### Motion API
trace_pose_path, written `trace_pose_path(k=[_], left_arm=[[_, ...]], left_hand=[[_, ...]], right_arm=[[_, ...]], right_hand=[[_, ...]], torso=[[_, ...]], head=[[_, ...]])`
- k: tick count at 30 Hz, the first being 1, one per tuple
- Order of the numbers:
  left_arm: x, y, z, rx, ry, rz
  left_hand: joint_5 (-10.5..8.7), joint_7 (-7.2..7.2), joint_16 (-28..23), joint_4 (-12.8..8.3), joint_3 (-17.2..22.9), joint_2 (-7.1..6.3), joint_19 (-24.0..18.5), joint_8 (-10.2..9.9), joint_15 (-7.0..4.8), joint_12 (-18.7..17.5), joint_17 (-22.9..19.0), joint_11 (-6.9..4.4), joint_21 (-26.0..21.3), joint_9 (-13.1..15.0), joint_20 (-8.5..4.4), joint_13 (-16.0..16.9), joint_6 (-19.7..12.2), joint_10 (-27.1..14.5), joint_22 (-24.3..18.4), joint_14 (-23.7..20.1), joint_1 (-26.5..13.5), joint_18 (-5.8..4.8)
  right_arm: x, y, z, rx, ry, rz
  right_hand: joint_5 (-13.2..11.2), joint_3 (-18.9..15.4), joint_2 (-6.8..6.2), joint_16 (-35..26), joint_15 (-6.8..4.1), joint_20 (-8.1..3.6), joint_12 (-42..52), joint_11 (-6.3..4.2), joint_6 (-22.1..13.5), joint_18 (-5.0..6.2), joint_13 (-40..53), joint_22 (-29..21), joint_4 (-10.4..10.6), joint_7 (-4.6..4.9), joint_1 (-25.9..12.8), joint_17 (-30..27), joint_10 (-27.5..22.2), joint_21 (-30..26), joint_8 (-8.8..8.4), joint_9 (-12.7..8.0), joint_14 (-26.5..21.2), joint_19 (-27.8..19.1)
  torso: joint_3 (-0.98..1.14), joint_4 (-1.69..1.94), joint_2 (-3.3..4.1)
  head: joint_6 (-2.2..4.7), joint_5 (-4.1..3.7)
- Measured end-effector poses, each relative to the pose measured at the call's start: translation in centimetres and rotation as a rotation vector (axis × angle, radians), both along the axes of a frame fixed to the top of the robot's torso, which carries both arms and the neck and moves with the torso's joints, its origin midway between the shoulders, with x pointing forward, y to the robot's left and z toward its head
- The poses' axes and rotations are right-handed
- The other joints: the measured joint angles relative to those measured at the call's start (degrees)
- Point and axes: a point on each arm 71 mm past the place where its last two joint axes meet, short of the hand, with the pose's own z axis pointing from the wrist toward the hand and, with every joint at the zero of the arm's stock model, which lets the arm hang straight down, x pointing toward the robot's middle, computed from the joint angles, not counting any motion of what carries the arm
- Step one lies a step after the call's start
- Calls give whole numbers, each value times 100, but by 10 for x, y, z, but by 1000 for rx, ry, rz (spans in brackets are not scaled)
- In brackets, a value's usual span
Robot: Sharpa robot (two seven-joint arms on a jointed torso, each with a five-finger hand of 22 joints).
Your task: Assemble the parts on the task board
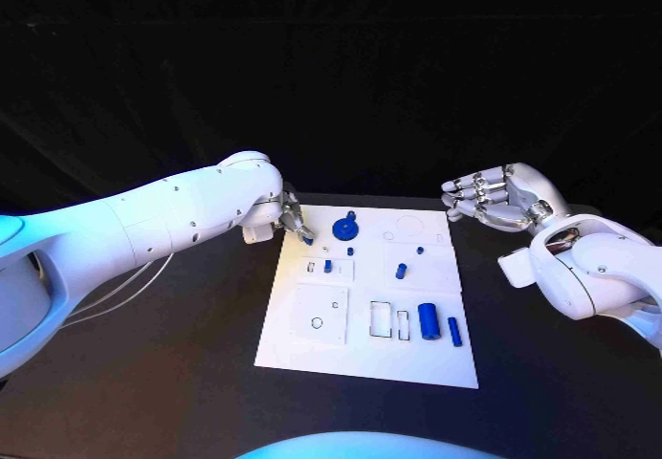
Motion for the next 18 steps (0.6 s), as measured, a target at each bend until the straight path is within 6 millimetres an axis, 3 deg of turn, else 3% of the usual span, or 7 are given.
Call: trace_pose_path(k=[10, 18], left_arm=[[-20, 4, 7, -65, -27, 7], [-39, 7, -2, -86, -57, 7]], left_hand=[[0, 6, 0, -77, 350, -183, 73, 93, 0, 91, 0, -38, 67, 70, -30, 109, -7, 135, -1, 0, -136, -1], [0, 6, 0, -141, 534, -349, 124, 128, -41, 144, -1, -49, 119, 155, -41, 174, -6, 188, -1, 0, -179, -1]], right_arm=[[0, -1, 0, 0, 1, -2], [0, -1, 0, 2, 2, -4]], right_hand=[[0, 0, 0, 0, 0, 0, 0, 0, 0, 0, 0, -10, 0, 0, 0, -7, 0, 0, 0, 0, 0, 0], [0, 0, 0, 0, 0, 0, 0, 0, -17, 0, 0, -15, 0, 17, 0, -7, 0, 0, 0, 0, 0, 0]], torso=[[1, 1, -1], [-1, 4, 2]], head=[[1, 36], [-7, 60]])
